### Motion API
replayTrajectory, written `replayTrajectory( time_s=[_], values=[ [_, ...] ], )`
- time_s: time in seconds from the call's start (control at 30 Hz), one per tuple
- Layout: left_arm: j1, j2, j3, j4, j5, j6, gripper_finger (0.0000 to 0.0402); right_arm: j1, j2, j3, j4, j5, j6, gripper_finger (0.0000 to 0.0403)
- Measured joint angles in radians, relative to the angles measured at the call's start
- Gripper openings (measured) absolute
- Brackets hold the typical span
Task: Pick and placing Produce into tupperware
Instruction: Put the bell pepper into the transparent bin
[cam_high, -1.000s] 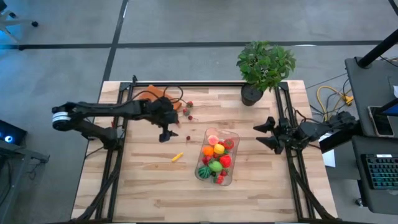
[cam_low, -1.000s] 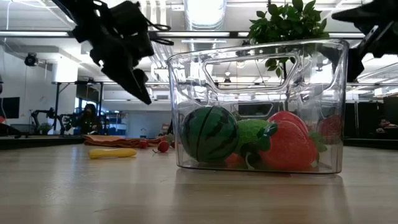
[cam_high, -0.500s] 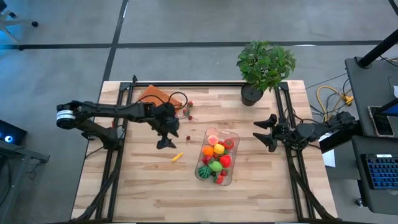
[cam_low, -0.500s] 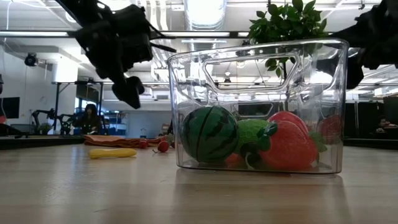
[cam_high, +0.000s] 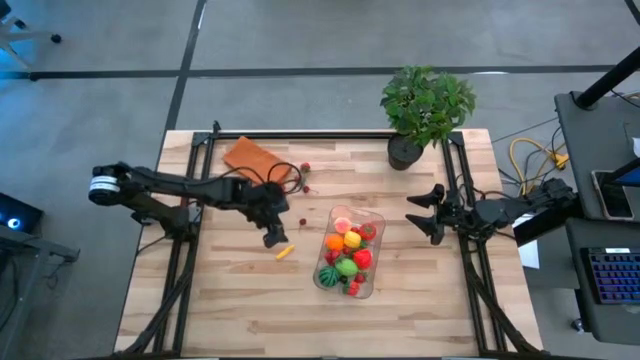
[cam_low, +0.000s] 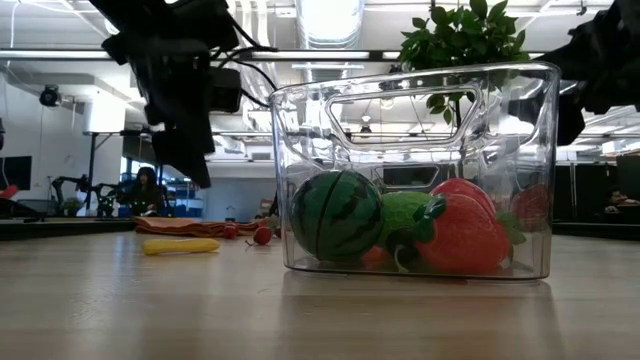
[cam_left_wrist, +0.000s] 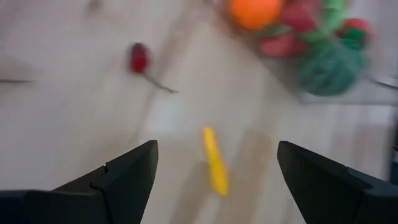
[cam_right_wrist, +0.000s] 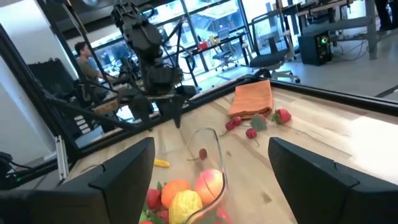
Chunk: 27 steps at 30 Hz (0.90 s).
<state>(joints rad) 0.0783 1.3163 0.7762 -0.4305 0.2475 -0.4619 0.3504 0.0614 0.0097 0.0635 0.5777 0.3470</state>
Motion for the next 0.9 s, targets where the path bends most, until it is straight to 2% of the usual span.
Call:
replayTrajectory(
  time_s=[0.23, 0.37, 0.6, 0.77, 0.9],
  values=[
    [-0.074, 0.000, -0.055, 0.002, -0.153, -0.009, 0.0315, 0.000, 0.001, 0.000, 0.000, 0.000, 0.000, 0.0303],
    [-0.149, 0.000, -0.079, 0.004, -0.241, -0.077, 0.0315, 0.000, 0.000, 0.000, 0.000, 0.000, 0.000, 0.0310],
    [-0.250, 0.000, -0.079, 0.119, -0.352, -0.111, 0.0315, 0.000, 0.000, 0.000, 0.000, 0.000, 0.000, 0.0311],
    [-0.279, 0.045, -0.080, 0.133, -0.376, -0.162, 0.0315, 0.000, 0.000, 0.000, 0.000, 0.000, 0.000, 0.0306],
    [-0.300, 0.140, -0.080, 0.134, -0.315, -0.243, 0.0315, 0.000, 0.000, 0.000, 0.000, 0.000, -0.001, 0.0309]
  ],
)
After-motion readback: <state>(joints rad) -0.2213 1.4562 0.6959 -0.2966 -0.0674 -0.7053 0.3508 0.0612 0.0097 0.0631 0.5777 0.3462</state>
